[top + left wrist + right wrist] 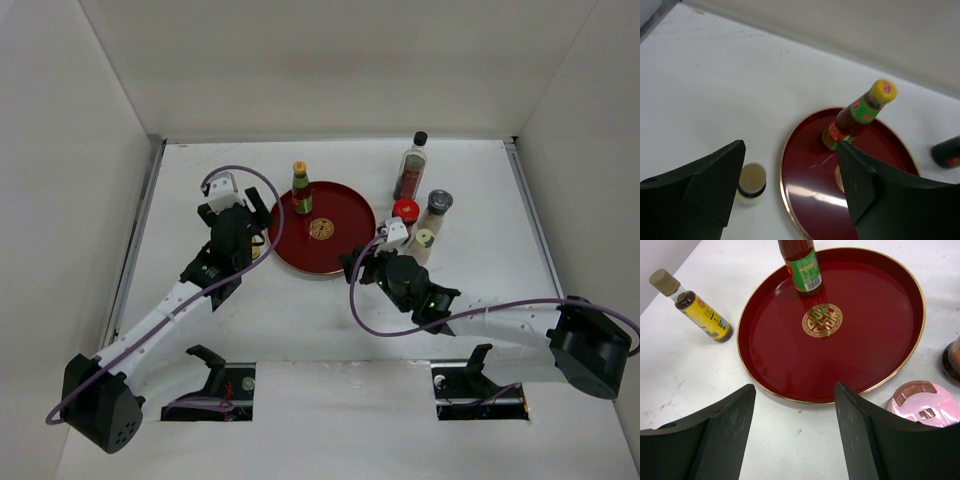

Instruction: Organize the condiment bottles

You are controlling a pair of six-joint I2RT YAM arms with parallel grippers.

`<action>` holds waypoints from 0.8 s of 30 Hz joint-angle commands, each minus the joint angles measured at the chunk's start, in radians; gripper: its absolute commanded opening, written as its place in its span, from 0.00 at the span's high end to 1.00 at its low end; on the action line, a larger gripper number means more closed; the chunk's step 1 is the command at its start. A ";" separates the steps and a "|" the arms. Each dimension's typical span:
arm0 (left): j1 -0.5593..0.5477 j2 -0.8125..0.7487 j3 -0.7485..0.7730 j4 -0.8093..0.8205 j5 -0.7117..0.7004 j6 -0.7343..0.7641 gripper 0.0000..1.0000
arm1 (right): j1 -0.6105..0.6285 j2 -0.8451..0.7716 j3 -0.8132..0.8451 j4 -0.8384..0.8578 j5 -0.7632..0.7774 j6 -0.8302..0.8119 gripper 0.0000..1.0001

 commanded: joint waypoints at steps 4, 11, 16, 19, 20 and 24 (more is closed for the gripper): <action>0.017 -0.023 -0.051 -0.139 0.023 -0.061 0.34 | -0.005 0.015 0.010 0.069 -0.008 0.012 0.27; 0.068 0.110 -0.074 -0.040 0.037 -0.063 0.42 | -0.006 0.012 0.008 0.067 -0.008 0.012 0.26; 0.081 0.156 -0.083 0.002 0.040 -0.061 0.48 | -0.003 0.021 0.010 0.067 -0.008 0.011 0.26; 0.097 0.176 -0.086 0.013 0.037 -0.058 0.59 | -0.009 0.023 0.008 0.069 -0.008 0.012 0.26; 0.101 0.178 -0.088 0.014 0.040 -0.055 0.65 | -0.011 0.023 0.008 0.069 -0.010 0.012 0.26; 0.094 0.129 -0.083 0.013 0.010 -0.046 0.80 | -0.008 0.027 0.011 0.069 -0.013 0.011 0.26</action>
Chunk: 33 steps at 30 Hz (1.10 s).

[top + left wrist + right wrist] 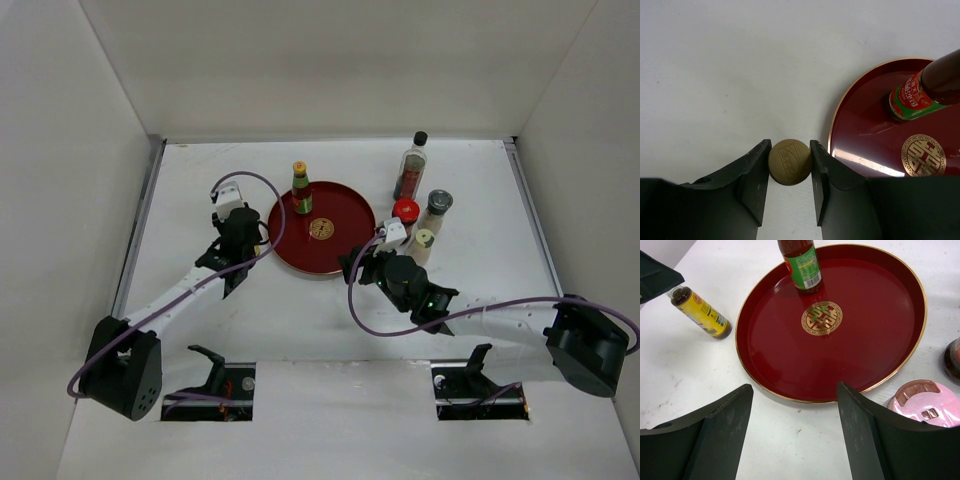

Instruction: Organize the condiment bottles

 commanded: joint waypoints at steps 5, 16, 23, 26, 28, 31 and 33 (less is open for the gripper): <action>-0.038 -0.113 0.071 0.044 -0.033 0.065 0.80 | -0.010 0.003 0.007 0.062 -0.012 0.016 0.26; -0.134 0.145 0.266 0.203 0.014 0.071 0.80 | -0.015 0.003 0.004 0.065 -0.009 0.014 0.26; -0.127 0.311 0.320 0.267 0.025 0.107 0.80 | -0.021 -0.002 0.001 0.065 -0.012 0.016 0.26; -0.128 0.348 0.292 0.295 0.022 0.114 0.77 | -0.023 -0.011 -0.002 0.065 -0.012 0.016 0.26; -0.128 0.360 0.269 0.301 0.018 0.108 0.72 | -0.023 -0.011 -0.002 0.065 -0.012 0.016 0.25; -0.134 0.354 0.238 0.317 0.005 0.105 0.57 | -0.027 -0.008 -0.002 0.065 -0.012 0.016 0.25; -0.139 0.331 0.220 0.326 0.002 0.105 0.47 | -0.024 -0.008 -0.001 0.065 -0.009 0.014 0.23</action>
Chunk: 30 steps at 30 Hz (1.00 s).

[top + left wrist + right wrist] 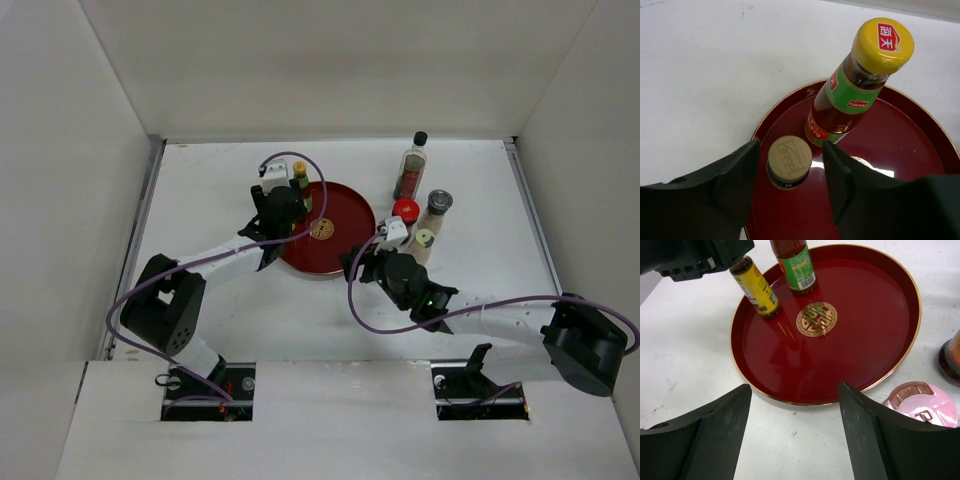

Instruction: Organize the condiment bottles

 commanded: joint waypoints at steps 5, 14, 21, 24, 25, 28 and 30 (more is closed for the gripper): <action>-0.013 -0.136 -0.064 0.096 -0.032 0.002 0.19 | -0.006 -0.056 -0.007 0.068 -0.006 -0.002 0.23; -0.019 -0.524 -0.280 0.203 0.002 -0.027 0.01 | -0.013 -0.124 0.160 -0.068 -0.048 -0.028 0.78; 0.019 -0.901 -0.626 0.195 -0.125 -0.192 0.13 | -0.286 -0.049 0.439 -0.323 0.106 -0.146 0.43; 0.027 -1.049 -0.720 0.127 -0.147 -0.253 0.13 | -0.421 0.028 0.554 -0.404 0.127 -0.192 0.16; 0.024 -1.087 -0.738 0.091 -0.153 -0.272 0.13 | -0.461 0.070 0.600 -0.436 0.118 -0.201 0.11; 0.035 -1.137 -0.785 0.051 -0.165 -0.301 0.12 | -0.541 0.196 0.724 -0.513 0.072 -0.206 0.04; 0.053 -1.126 -0.774 0.039 -0.148 -0.307 0.12 | -0.565 0.271 0.790 -0.532 0.022 -0.216 0.02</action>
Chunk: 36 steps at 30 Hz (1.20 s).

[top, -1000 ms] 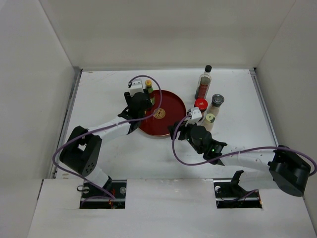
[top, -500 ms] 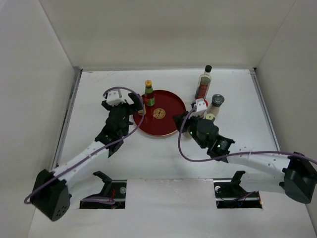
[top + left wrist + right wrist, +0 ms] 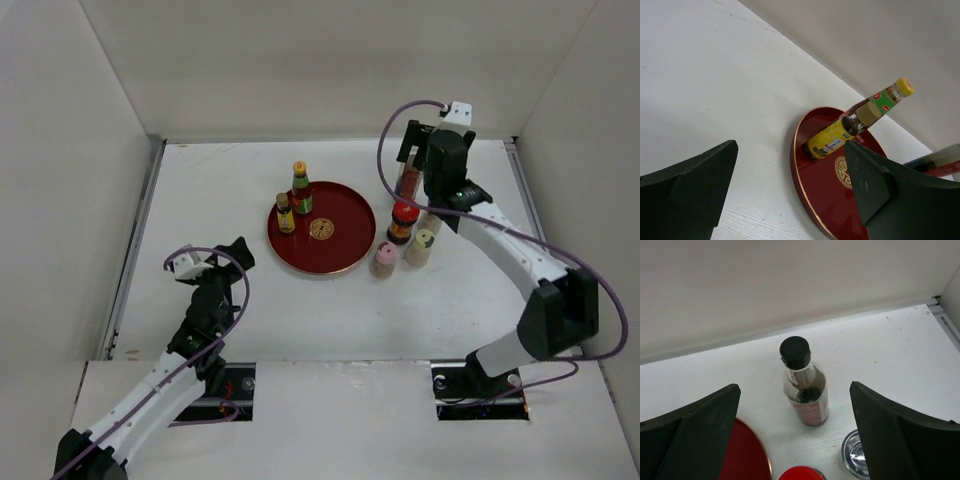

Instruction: Organize the condiment bottles

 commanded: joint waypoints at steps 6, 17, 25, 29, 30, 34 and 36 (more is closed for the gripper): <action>0.026 0.058 0.015 0.012 0.047 -0.055 0.12 | -0.072 0.247 0.198 -0.088 -0.064 -0.036 0.05; 0.029 0.116 0.008 0.065 0.077 -0.052 0.12 | -0.081 0.392 0.250 0.184 -0.060 -0.180 0.49; 0.031 0.128 0.012 0.071 0.077 -0.049 0.12 | -0.081 0.356 0.269 0.251 -0.046 -0.184 0.78; 0.031 0.124 0.005 0.071 0.068 -0.049 0.12 | -0.073 0.321 0.333 0.256 -0.049 -0.209 0.79; 0.032 0.127 0.007 0.073 0.068 -0.049 0.12 | -0.067 0.311 0.351 0.256 -0.049 -0.217 0.79; 0.034 0.115 0.005 0.073 0.068 -0.047 0.12 | -0.037 0.278 0.397 0.253 -0.063 -0.223 0.79; 0.034 0.118 0.004 0.073 0.066 -0.047 0.12 | -0.010 0.261 0.402 0.248 -0.072 -0.227 0.79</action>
